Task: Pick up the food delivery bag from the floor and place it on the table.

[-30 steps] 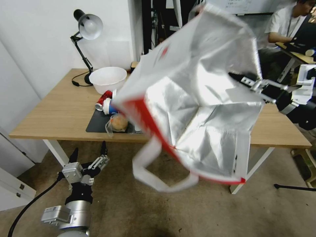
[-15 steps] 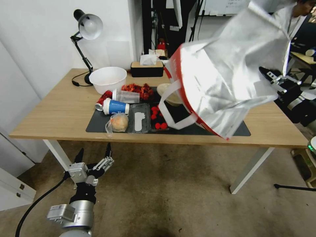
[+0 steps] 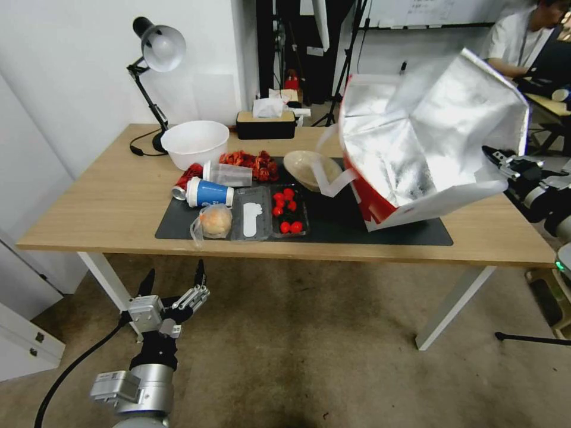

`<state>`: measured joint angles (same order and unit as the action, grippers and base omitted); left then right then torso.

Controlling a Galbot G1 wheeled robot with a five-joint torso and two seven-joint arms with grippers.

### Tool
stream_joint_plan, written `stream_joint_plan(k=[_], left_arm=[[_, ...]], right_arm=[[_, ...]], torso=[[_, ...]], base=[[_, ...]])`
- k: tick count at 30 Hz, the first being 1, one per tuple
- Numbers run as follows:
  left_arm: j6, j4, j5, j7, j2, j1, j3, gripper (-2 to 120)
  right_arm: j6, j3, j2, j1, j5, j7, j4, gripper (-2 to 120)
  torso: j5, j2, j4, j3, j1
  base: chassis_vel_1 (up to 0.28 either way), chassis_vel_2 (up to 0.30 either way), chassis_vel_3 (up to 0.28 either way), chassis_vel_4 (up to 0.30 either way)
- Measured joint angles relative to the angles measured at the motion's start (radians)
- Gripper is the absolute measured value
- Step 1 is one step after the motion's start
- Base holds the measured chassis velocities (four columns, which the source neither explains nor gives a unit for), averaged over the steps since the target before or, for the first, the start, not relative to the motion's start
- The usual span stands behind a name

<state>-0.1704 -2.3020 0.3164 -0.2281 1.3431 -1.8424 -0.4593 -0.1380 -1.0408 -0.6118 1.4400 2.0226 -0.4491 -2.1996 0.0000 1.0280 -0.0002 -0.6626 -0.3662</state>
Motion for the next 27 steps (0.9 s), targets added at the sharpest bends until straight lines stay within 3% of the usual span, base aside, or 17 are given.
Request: stream_joint_plan(k=[12, 27], left_arm=[[-0.006, 0.005, -0.02, 0.004, 0.003, -0.005, 0.007, 100], [-0.02, 0.008, -0.043, 0.006, 0.01, -0.013, 0.012, 100]], right_arm=[[-0.015, -0.011, 0.054, -0.062, 0.075, -0.177, 0.006, 0], [0.013, -0.007, 0.056, -0.085, 0.063, -0.312, 0.008, 0]], torso=[[0.0, 0.0, 0.0001, 0.0, 0.0], [0.0, 0.0, 0.0001, 0.0, 0.0]], base=[[0.0, 0.0, 0.0, 0.0], [0.0, 0.0, 0.0, 0.0]])
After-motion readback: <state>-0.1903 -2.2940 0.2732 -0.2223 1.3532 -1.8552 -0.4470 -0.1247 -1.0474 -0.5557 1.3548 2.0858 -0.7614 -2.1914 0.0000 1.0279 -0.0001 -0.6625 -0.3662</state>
